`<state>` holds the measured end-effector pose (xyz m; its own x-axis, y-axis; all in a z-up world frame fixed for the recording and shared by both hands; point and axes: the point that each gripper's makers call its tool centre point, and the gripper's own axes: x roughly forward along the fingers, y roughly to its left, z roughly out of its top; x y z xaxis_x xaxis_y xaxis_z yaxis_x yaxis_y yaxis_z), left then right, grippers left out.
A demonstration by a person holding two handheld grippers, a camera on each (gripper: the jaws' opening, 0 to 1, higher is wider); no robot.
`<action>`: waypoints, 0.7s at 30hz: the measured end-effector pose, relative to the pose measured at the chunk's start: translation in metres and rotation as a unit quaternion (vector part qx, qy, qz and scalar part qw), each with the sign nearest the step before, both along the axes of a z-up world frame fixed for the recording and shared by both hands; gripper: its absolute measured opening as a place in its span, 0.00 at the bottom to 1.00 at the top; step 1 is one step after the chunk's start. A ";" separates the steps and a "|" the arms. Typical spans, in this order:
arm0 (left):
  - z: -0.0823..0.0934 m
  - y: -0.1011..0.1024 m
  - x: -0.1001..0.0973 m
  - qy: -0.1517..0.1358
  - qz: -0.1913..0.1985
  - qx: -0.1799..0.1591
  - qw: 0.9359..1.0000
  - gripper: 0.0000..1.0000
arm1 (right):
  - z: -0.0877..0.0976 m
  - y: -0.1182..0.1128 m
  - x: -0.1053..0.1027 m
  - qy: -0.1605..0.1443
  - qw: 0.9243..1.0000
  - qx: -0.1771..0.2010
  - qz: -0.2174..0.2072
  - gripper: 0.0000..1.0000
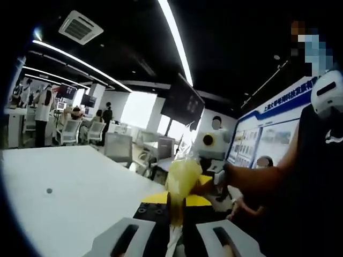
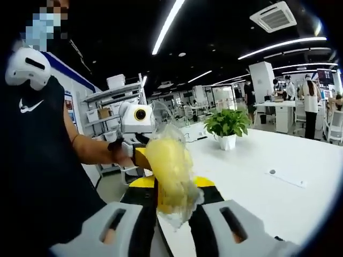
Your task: Compare the silicone blocks by pressing each to a similar depth, holding the contact briefly, and releasing to observe deformation and rebound differences across the visible hardness samples.
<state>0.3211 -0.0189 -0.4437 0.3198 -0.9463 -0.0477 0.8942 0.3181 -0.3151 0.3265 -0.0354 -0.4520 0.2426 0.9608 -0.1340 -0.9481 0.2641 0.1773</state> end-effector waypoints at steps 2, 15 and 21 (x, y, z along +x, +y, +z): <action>0.002 0.000 0.002 0.002 0.001 -0.005 1.000 0.04 | -0.001 -0.001 0.008 0.001 1.000 -0.001 -0.021 0.55; 0.006 0.002 0.011 0.024 0.015 -0.028 0.999 0.03 | 0.020 -0.036 0.034 -0.062 0.989 0.032 -0.130 0.97; 0.008 -0.001 0.014 0.029 0.017 -0.032 0.999 0.03 | 0.019 -0.054 0.035 -0.068 0.984 0.033 -0.159 0.97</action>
